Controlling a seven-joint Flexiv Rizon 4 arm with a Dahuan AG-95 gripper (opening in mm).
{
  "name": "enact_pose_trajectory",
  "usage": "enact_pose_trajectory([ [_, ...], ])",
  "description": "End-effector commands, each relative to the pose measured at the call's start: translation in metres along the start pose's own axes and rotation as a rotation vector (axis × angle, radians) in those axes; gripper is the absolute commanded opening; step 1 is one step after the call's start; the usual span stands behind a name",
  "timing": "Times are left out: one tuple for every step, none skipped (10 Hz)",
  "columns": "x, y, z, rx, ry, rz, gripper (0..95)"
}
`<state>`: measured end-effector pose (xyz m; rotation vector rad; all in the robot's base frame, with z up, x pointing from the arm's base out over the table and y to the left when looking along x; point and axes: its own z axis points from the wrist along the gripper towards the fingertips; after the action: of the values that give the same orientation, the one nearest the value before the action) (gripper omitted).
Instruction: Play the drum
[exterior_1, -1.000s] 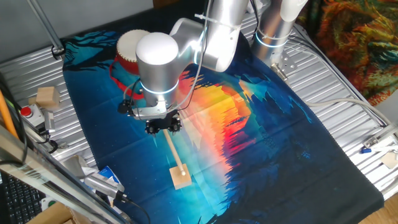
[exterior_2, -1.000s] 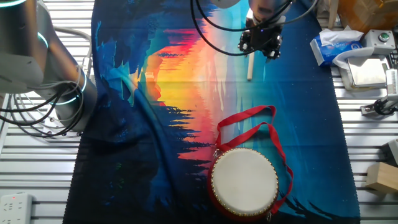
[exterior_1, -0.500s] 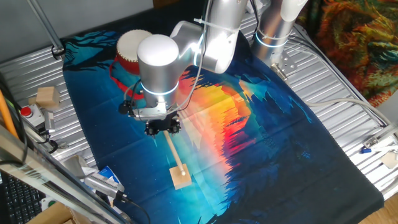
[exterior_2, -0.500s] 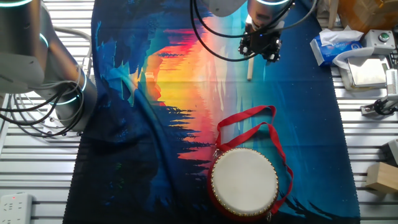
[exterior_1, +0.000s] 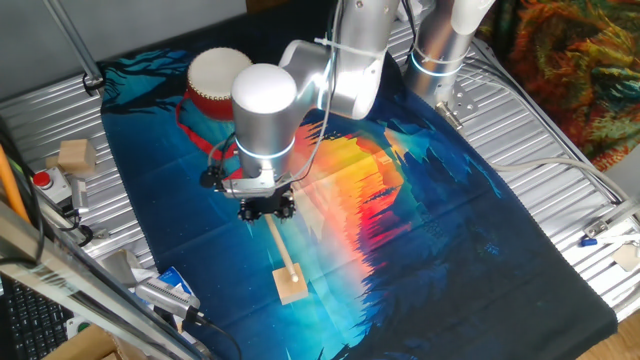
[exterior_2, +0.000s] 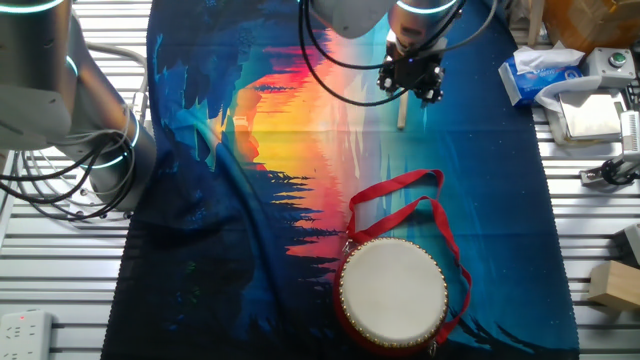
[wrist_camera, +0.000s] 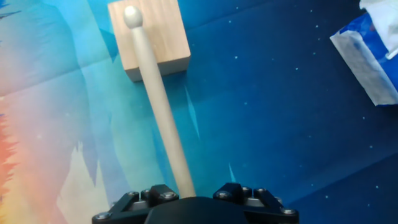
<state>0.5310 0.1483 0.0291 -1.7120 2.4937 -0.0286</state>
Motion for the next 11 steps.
enact_pose_trajectory([
  [-0.0003,-0.0005,0.002,0.004,-0.002,0.004,57.0],
  [-0.0011,0.0003,0.0042,0.011,-0.005,0.011,38.0],
  [-0.0019,0.0009,0.006,0.018,-0.007,0.015,38.0],
  [-0.0021,0.0012,0.0071,0.025,-0.008,0.021,38.0],
  [-0.0026,0.0015,0.0079,0.039,-0.015,0.028,19.0],
  [-0.0027,0.0016,0.0081,0.046,-0.021,0.033,0.0],
  [-0.0028,0.0017,0.0081,0.046,-0.023,0.034,0.0],
  [-0.0028,0.0017,0.0081,0.047,-0.021,0.037,0.0],
  [-0.0028,0.0017,0.008,0.047,-0.021,0.042,0.0],
  [-0.0029,0.0018,0.0076,0.046,-0.022,0.047,0.0],
  [-0.0031,0.0019,0.0056,0.046,-0.021,0.057,0.0],
])
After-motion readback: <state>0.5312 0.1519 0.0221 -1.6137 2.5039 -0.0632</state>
